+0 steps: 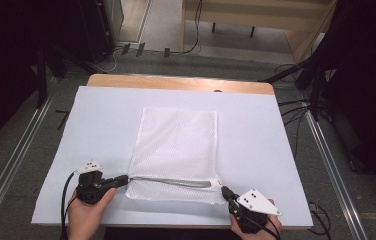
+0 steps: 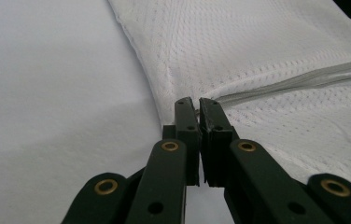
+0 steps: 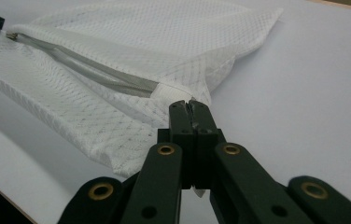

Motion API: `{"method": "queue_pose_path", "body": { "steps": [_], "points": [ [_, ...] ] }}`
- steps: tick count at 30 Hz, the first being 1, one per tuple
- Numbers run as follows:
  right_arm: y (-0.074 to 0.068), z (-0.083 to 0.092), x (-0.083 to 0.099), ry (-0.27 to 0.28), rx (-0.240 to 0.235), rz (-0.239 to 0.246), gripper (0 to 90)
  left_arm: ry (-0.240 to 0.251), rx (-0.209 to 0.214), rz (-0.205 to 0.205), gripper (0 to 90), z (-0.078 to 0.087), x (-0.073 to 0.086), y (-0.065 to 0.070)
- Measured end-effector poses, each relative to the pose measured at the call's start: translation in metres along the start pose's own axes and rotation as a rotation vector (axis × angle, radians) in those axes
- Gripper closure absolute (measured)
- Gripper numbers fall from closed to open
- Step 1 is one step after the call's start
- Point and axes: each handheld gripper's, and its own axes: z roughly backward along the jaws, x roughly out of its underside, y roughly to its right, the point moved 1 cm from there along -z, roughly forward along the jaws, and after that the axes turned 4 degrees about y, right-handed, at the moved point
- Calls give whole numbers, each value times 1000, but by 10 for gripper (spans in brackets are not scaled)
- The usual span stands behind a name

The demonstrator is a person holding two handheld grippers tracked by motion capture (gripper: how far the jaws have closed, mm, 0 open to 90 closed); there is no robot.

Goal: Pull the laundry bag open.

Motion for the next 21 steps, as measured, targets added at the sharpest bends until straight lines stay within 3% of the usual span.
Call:
{"method": "queue_pose_path", "body": {
  "steps": [4,6,8,10,12,13,16,18,21],
  "points": [
    [0,-2,1,-8,18,1,900,14,-5,16,881,3,-2,-5],
    [1,-2,1,-13,39,3,900,28,-30,19,881,7,-2,-10],
    [4,-2,1,-11,29,-10,900,31,6,55,881,9,-1,-15],
    [2,-2,1,-15,34,-2,900,20,-4,5,880,6,0,-12],
    [1,-2,1,-7,30,5,900,12,10,-7,876,3,1,-11],
    [2,-1,1,-6,23,2,900,35,10,-5,866,4,1,-11],
    [3,1,1,3,2,-15,900,99,-2,31,605,7,0,-15],
    [3,2,1,1,-8,-24,900,136,9,51,519,10,-1,-17],
    [2,3,2,0,-39,-33,900,157,-20,47,383,10,-1,-17]
  ]
}}
